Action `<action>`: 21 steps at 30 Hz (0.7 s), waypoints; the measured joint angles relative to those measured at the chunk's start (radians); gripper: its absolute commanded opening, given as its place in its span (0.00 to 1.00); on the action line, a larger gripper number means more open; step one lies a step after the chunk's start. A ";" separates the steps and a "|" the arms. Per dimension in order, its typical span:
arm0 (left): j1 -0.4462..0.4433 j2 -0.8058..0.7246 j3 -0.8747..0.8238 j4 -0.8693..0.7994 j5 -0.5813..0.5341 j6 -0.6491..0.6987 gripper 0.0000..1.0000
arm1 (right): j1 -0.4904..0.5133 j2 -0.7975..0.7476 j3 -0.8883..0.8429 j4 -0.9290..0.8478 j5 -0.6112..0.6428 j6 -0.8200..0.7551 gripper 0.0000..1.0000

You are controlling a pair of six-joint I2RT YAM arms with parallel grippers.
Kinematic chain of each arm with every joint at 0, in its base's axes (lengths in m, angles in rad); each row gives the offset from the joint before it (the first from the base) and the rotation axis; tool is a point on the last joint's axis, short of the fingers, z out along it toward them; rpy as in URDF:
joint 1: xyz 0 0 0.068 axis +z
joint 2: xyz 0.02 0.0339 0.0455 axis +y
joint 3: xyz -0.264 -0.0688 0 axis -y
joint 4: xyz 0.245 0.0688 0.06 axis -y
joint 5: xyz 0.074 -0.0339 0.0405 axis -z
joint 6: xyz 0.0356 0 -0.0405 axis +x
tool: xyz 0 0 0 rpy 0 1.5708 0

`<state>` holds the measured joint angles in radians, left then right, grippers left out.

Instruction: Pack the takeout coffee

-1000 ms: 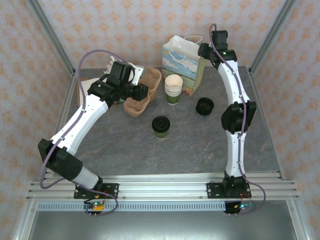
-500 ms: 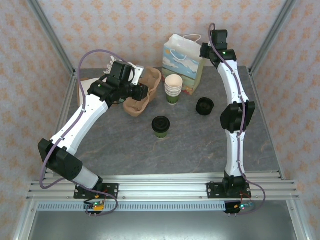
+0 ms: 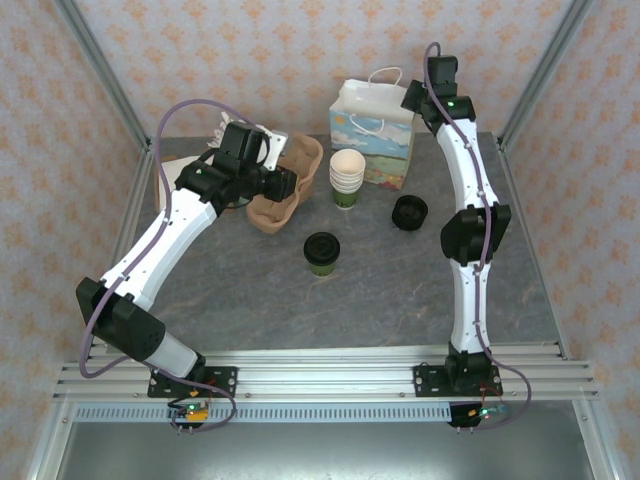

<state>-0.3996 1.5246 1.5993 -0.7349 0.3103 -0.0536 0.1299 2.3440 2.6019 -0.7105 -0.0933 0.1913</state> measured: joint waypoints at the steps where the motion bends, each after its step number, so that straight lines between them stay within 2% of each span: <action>1: 0.000 0.000 0.000 0.000 0.000 0.000 0.33 | 0.000 -0.002 0.001 0.000 0.004 0.018 0.04; 10: 0.000 -0.021 0.000 0.000 0.001 0.000 0.33 | 0.000 -0.082 0.005 -0.003 0.086 0.103 0.00; 18: 0.000 -0.037 0.001 0.000 0.002 -0.003 0.33 | 0.000 -0.286 0.009 -0.039 0.144 0.115 0.00; 21: -0.002 -0.052 0.001 0.000 0.006 -0.003 0.33 | -0.001 -0.392 -0.041 -0.050 0.151 0.109 0.00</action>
<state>-0.4011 1.4727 1.6001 -0.7349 0.3161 -0.0570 0.1287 1.9518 2.5610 -0.7605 0.0578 0.3004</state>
